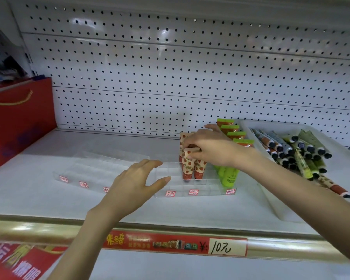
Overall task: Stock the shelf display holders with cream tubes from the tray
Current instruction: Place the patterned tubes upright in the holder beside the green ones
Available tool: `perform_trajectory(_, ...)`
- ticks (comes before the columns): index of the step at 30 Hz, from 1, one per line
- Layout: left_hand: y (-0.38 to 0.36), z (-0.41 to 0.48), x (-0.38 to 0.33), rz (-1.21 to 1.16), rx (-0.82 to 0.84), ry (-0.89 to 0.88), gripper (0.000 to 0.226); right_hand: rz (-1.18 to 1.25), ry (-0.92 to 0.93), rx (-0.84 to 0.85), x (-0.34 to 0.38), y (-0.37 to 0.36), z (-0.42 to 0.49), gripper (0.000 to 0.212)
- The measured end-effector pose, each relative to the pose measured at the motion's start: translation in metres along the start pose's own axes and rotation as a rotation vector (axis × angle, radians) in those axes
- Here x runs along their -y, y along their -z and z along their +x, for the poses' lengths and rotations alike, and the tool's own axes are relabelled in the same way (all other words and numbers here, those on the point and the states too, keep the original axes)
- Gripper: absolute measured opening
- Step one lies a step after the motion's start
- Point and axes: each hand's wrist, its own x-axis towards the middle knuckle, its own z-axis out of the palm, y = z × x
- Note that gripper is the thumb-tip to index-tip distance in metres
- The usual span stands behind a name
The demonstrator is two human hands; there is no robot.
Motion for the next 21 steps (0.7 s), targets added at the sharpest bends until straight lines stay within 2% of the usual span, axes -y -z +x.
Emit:
perform_trajectory(13,0.013,-0.009,-0.002,0.02,-0.011,-0.045,0.053,0.029,-0.053,-0.092,0.008,0.02,-0.01,0.021)
perform_trajectory(18,0.026,-0.008,-0.014,0.089,-0.042,-0.138,0.056,0.033,-0.111,-0.225,0.002,0.041,-0.037,0.041)
perform_trajectory(21,0.033,-0.004,-0.028,0.149,-0.046,-0.208,0.06,-0.001,-0.214,-0.205,0.001,0.047,-0.066,0.058)
